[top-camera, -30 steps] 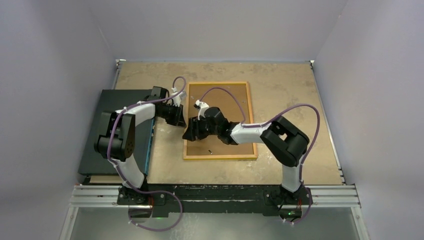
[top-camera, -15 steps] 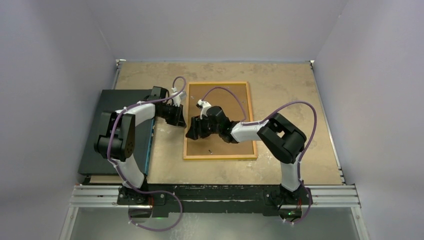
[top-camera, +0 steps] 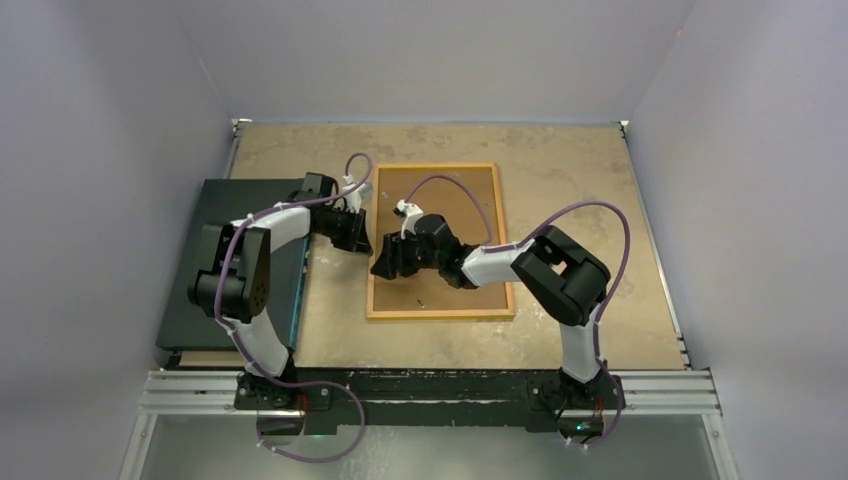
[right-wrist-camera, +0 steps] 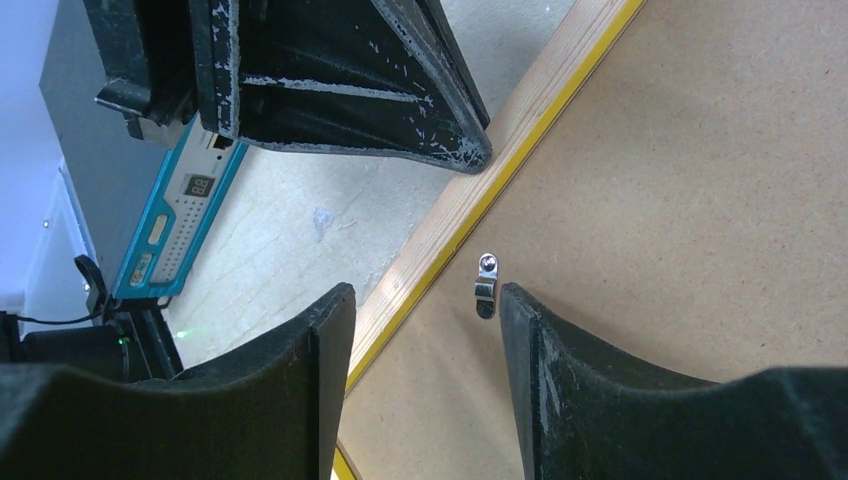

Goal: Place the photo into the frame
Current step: Install the photo frame at the center of the board.

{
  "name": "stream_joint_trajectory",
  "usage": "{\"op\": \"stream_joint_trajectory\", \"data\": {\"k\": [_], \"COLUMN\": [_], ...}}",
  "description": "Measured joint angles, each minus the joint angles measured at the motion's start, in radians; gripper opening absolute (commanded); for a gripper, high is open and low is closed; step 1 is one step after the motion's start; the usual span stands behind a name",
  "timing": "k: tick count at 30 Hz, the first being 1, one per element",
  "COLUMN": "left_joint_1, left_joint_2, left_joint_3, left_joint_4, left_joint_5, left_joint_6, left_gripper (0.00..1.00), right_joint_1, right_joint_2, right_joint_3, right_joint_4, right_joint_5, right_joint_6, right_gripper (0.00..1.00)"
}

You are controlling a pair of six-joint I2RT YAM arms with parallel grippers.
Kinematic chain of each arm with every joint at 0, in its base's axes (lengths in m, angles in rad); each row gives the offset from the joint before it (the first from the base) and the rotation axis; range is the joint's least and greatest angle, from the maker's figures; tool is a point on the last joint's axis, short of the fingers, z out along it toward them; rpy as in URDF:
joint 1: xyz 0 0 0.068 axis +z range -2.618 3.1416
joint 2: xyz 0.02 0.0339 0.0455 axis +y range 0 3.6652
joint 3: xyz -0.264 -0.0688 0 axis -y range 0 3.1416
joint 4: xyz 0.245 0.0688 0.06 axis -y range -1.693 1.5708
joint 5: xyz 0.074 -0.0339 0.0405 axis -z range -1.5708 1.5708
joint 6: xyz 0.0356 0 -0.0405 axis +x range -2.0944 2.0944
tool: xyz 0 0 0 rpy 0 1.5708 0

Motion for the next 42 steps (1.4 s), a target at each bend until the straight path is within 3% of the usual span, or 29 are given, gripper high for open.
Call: {"op": "stream_joint_trajectory", "data": {"k": [42], "left_joint_1": [0.000], "left_joint_2": [0.000], "left_joint_3": [0.000], "left_joint_4": [-0.001], "left_joint_5": [0.000], "left_joint_6": [0.000], "left_gripper": [0.00], "right_joint_1": [0.027], "right_joint_2": [0.042], "right_joint_3": [0.018], "right_joint_4": [0.047], "right_joint_5": [0.015], "right_joint_6": [0.064], "right_gripper": [0.51]}}
